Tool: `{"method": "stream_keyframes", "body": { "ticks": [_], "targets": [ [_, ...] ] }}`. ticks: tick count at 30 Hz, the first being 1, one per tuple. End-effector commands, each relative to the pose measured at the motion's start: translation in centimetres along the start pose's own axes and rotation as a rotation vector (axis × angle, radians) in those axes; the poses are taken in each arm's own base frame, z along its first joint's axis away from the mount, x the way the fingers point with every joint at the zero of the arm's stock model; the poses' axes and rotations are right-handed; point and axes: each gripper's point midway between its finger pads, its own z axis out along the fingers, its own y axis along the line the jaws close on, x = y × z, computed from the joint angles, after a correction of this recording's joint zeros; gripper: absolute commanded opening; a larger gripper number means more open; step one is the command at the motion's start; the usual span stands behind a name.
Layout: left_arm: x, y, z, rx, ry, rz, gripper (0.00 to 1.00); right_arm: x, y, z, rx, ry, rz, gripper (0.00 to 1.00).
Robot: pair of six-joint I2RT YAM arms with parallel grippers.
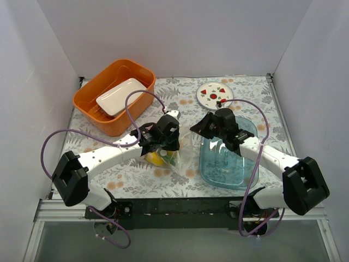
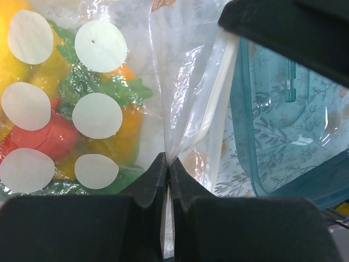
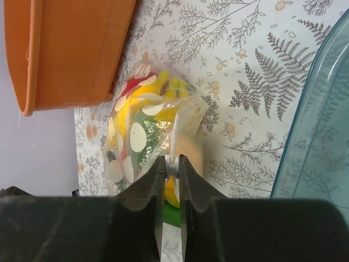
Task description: Open the zip-top bag and remove the fake food
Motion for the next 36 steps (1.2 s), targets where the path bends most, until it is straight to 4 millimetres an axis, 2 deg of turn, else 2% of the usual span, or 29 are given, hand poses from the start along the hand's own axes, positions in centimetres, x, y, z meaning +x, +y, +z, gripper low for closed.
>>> {"method": "stream_keyframes", "body": {
  "ticks": [1,11,15,17,20,21,22,23,25,26,27,29,32,36],
  "targets": [
    [-0.6,0.0,-1.6,0.019,-0.039,-0.015,0.00,-3.1,0.1,0.1,0.031,-0.082,-0.045,0.18],
    [-0.9,-0.3,-2.1,0.032,-0.044,-0.021,0.00,-5.8,-1.1,0.0,0.077,-0.118,-0.076,0.24],
    [-1.1,-0.5,-1.9,0.036,-0.039,-0.022,0.00,-6.1,-0.9,-0.1,0.077,-0.112,-0.107,0.33],
    [-1.3,-0.9,-1.8,0.045,-0.043,-0.026,0.00,-6.2,-0.6,-0.2,0.072,-0.111,-0.134,0.42],
    [-1.7,-1.2,-1.6,0.049,-0.045,-0.032,0.00,-5.2,-1.0,-1.4,0.087,-0.082,-0.169,0.46],
    [-1.9,-1.3,-1.6,0.049,-0.049,-0.034,0.00,-5.3,-0.1,-2.5,0.052,-0.103,-0.181,0.46],
    [-2.0,-1.3,-1.5,0.046,-0.046,-0.033,0.00,-4.7,0.1,-3.0,0.031,-0.103,-0.187,0.46],
    [-2.4,-1.6,-1.6,0.048,-0.055,-0.035,0.00,-3.1,-0.2,-3.3,0.022,-0.076,-0.190,0.46],
    [-2.8,-1.6,-1.7,0.047,-0.066,-0.037,0.00,-1.7,0.9,-4.5,-0.034,-0.069,-0.208,0.45],
    [-3.0,-1.7,-1.7,0.045,-0.071,-0.038,0.00,0.4,1.2,-4.7,-0.050,-0.032,-0.217,0.45],
    [-3.2,-1.9,-1.8,0.051,-0.074,-0.043,0.00,1.0,1.4,-4.7,-0.053,-0.028,-0.222,0.44],
    [-3.5,-2.1,-1.9,0.056,-0.078,-0.048,0.00,3.3,2.4,-4.2,-0.088,0.014,-0.238,0.42],
    [-3.8,-2.4,-2.0,0.063,-0.087,-0.056,0.00,5.4,2.3,-2.8,-0.087,0.069,-0.238,0.40],
    [-3.9,-2.6,-1.9,0.070,-0.087,-0.067,0.00,6.3,2.4,-1.1,-0.107,0.100,-0.226,0.39]
  ]
}}
